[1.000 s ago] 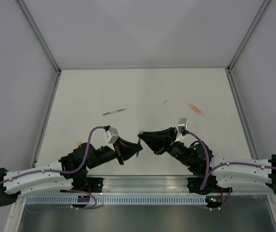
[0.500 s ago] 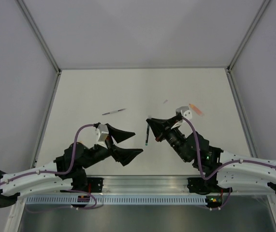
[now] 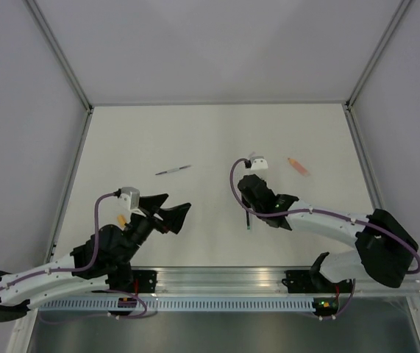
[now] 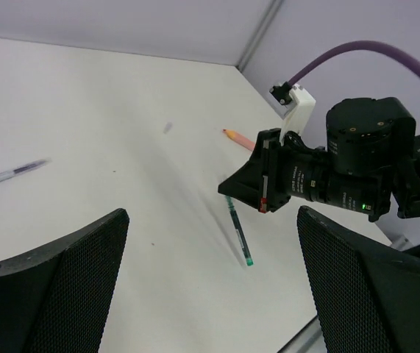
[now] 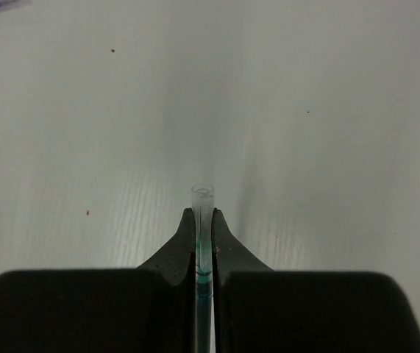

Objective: Insert the pens into the pen caps

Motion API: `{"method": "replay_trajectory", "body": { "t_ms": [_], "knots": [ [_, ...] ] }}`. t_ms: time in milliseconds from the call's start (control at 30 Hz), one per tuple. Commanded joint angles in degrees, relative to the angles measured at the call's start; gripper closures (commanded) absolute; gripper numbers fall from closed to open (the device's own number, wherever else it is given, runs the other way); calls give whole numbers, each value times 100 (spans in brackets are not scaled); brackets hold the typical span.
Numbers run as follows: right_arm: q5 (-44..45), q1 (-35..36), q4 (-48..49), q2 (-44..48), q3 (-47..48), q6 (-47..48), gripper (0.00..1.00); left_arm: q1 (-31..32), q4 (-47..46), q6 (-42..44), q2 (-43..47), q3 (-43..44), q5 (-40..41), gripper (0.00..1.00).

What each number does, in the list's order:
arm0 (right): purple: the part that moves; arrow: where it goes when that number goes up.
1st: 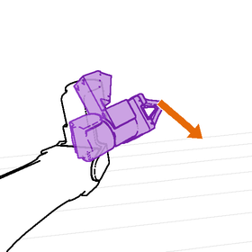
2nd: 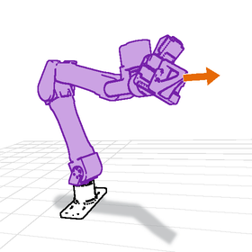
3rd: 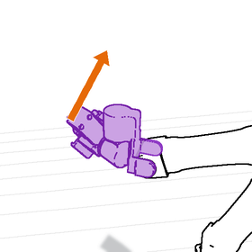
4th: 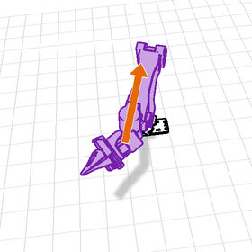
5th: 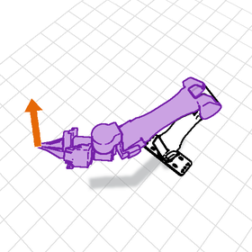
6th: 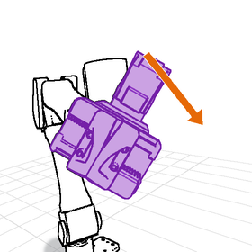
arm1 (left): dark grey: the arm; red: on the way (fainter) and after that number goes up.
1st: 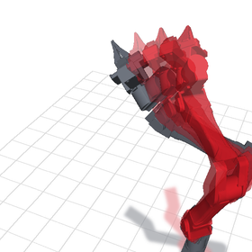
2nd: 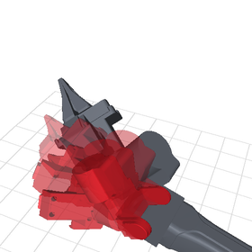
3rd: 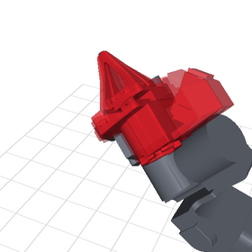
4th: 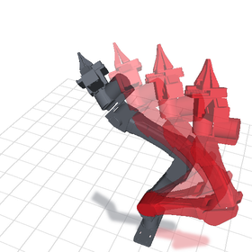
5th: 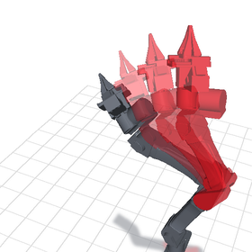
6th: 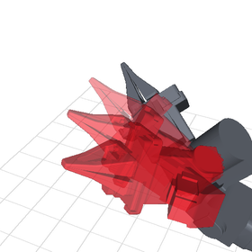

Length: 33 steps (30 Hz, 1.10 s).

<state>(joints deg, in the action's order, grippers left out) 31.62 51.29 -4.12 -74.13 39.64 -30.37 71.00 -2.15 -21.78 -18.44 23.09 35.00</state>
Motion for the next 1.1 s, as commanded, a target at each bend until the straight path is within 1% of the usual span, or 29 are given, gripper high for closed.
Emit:
{"method": "replay_trajectory", "body": {
  "t_ms": [0, 67, 133, 233, 300, 400, 433, 467, 500, 567, 600, 700, 933, 1033, 1067],
  "knots": [
    [-682, -329, -141, -591, 483, -162, 100, -7, 567, -379, 226, 73, 1043, 0],
    [-701, -461, -220, -856, 702, -153, 100, -7, 506, -318, 366, -6, 1070, 0],
    [-439, -497, -230, -1129, 756, -241, 100, -7, 479, -309, 411, -33, 1157, 0],
    [-393, -584, -238, -1446, 879, -338, 100, -7, 523, -318, 420, -24, 1132, 0],
    [-271, -611, -430, -1735, 1124, -320, 100, -7, 514, -318, 367, -15, 1131, 0],
    [19, -672, -546, -2017, 1318, -364, 93, -7, 479, -283, 219, -33, 1158, 0],
    [46, -699, -494, -2044, 1301, -417, 92, -7, 470, -292, 165, -33, 1201, 0],
    [29, -716, -450, -2070, 1266, -426, 91, -7, 470, -300, 113, -33, 1228, 0],
    [-110, -778, -423, -2149, 1283, -426, 86, -16, 444, -300, 60, -33, 1254, 0],
    [-147, -796, -484, -2237, 1362, -426, 83, -7, 461, -309, -55, 2, 1307, 0],
    [-147, -796, -493, -2255, 1371, -400, 78, -7, 479, -335, -72, 20, 1316, 0],
    [-173, -857, -467, -2308, 1406, -400, 74, -7, 470, -327, -29, -6, 1307, 0],
    [-401, -989, -502, -2405, 1433, -373, 72, -7, 444, -292, -28, -33, 1281, 0],
    [-638, -1059, -450, -2133, 1433, -233, 68, -7, 418, -265, -46, -85, 1237, 0],
    [-961, -1059, -415, -1889, 1415, -198, 68, -7, 287, -144, -55, -112, 1185, 1]
  ]
}}
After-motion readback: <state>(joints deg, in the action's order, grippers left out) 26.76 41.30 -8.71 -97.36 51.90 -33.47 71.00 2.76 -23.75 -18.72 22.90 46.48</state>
